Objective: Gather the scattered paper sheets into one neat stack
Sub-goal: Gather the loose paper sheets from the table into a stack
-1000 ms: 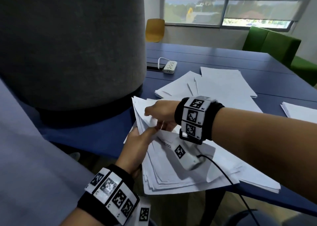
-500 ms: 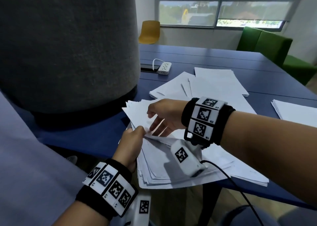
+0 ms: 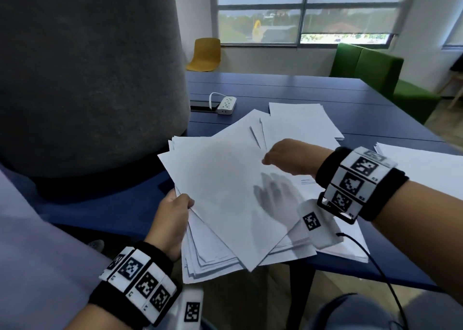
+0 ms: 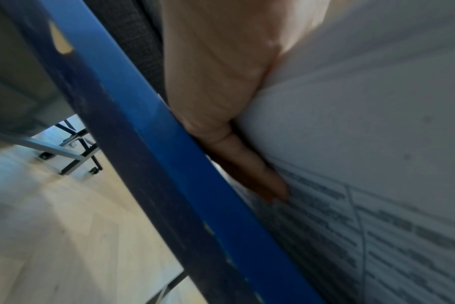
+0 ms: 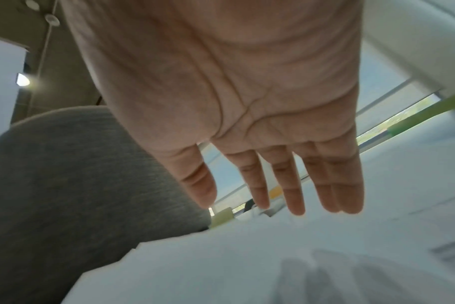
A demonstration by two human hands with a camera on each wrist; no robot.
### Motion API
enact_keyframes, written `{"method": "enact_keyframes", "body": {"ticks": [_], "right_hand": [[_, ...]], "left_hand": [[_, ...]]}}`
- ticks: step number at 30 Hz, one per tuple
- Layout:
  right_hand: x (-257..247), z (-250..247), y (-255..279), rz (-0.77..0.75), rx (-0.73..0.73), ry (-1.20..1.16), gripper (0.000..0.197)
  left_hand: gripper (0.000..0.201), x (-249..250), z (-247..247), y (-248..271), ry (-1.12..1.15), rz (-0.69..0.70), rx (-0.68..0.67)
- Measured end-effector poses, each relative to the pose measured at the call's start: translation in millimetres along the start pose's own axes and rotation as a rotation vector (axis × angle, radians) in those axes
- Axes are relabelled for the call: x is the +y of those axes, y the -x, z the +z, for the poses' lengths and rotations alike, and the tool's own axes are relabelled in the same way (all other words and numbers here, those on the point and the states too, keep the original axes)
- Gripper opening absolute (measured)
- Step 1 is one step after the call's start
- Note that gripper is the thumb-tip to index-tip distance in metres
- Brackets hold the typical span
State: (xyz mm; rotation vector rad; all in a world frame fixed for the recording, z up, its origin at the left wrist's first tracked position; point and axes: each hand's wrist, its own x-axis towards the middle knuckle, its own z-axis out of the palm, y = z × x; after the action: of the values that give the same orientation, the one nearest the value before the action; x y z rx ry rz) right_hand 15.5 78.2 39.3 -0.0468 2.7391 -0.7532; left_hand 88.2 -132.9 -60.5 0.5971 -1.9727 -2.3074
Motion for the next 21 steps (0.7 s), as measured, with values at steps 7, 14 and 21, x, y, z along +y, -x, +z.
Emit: {"method": "enact_keyframes", "body": {"ticks": [7,14,21], "right_hand": [[50.1,6.4,-5.8,0.101,0.038,-0.057,0.072],[63.4,2.4,-12.3,0.099,0.084,-0.266,0.041],[80.9,7.5,0.5,0.122,0.057,-0.236,0.033]], "left_hand": [[0.028,1.4,-0.8,10.2,0.056,0.044,-0.009],[0.028,19.7,13.5,18.6,0.147,0.123,-0.03],[0.035,22.6,54.1,13.7,-0.07,0.121,-0.202]]}}
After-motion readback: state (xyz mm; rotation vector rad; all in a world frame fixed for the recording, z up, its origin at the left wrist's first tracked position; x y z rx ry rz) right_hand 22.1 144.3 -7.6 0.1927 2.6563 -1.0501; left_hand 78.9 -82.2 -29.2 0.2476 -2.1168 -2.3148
